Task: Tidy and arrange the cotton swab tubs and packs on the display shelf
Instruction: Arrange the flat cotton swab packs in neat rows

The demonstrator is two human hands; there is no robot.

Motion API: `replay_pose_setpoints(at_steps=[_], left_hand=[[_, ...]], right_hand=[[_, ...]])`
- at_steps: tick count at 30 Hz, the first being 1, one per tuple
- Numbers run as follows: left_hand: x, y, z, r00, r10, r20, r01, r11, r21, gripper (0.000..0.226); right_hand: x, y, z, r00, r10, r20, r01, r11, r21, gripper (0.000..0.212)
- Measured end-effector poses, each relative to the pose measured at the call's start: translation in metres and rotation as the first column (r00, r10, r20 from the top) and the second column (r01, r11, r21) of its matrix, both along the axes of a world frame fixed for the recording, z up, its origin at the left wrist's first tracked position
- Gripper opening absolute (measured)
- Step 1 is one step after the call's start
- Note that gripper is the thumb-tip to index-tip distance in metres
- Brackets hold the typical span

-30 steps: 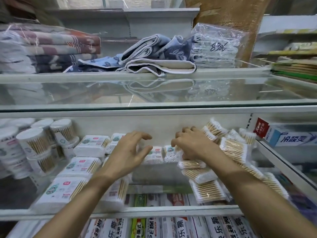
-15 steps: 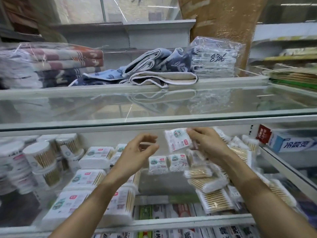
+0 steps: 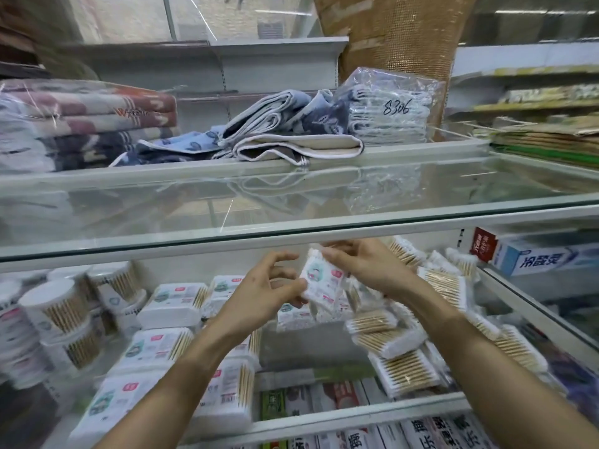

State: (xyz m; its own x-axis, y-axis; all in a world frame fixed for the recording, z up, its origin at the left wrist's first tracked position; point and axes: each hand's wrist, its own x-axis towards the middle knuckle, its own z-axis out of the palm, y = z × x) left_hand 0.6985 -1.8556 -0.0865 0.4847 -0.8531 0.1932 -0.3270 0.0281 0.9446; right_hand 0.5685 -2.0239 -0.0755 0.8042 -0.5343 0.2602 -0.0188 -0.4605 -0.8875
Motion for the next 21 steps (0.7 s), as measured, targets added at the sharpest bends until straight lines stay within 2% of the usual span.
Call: replay_pose_setpoints(at_steps=[3,6,7,9,11,13,14,16,21], left_hand=[[0.001,-0.003,-0.003,0.998,0.054,-0.021,-0.054,0.999,0.003,0.045],[0.005,-0.003,-0.003,0.992,0.123,-0.037,-0.123,0.992,-0.009,0.044],[0.008,-0.004,-0.003,0.991,0.128,-0.045,-0.127,0.992,0.005,0.045],[0.014,-0.007,-0.006,0.990,0.142,0.005,-0.142,0.988,0.059,0.047],[0.019,-0.009,-0.012,0.953,0.180,0.243,-0.211,0.971,0.111,0.053],[0.021,-0.009,-0.019,0.847,0.187,0.498,-0.267,0.959,0.094,0.061],[0.020,-0.009,-0.021,0.802,0.184,0.569,-0.270,0.960,0.069,0.063],[0.018,-0.008,-0.024,0.766,0.178,0.618,-0.247,0.969,0.027,0.062],[0.018,-0.005,-0.024,0.748,0.224,0.624,-0.240,0.969,-0.060,0.053]], right_hand=[[0.007,0.008,-0.005,1.000,-0.013,-0.025,0.007,0.973,-0.231,0.038],[0.008,0.011,-0.015,0.983,-0.051,-0.178,-0.053,0.844,-0.534,0.084],[0.009,0.011,-0.016,0.976,-0.077,-0.201,-0.062,0.793,-0.606,0.089],[0.016,0.009,-0.018,0.967,-0.123,-0.223,-0.068,0.720,-0.691,0.085],[0.027,0.007,-0.019,0.942,-0.149,-0.300,-0.115,0.697,-0.708,0.081],[0.035,0.007,-0.020,0.905,-0.132,-0.404,-0.199,0.708,-0.677,0.078],[0.039,0.007,-0.022,0.892,-0.118,-0.436,-0.232,0.708,-0.666,0.076],[0.047,0.008,-0.026,0.865,-0.104,-0.492,-0.282,0.711,-0.645,0.074],[0.055,0.008,-0.041,0.816,-0.123,-0.565,-0.343,0.683,-0.644,0.064]])
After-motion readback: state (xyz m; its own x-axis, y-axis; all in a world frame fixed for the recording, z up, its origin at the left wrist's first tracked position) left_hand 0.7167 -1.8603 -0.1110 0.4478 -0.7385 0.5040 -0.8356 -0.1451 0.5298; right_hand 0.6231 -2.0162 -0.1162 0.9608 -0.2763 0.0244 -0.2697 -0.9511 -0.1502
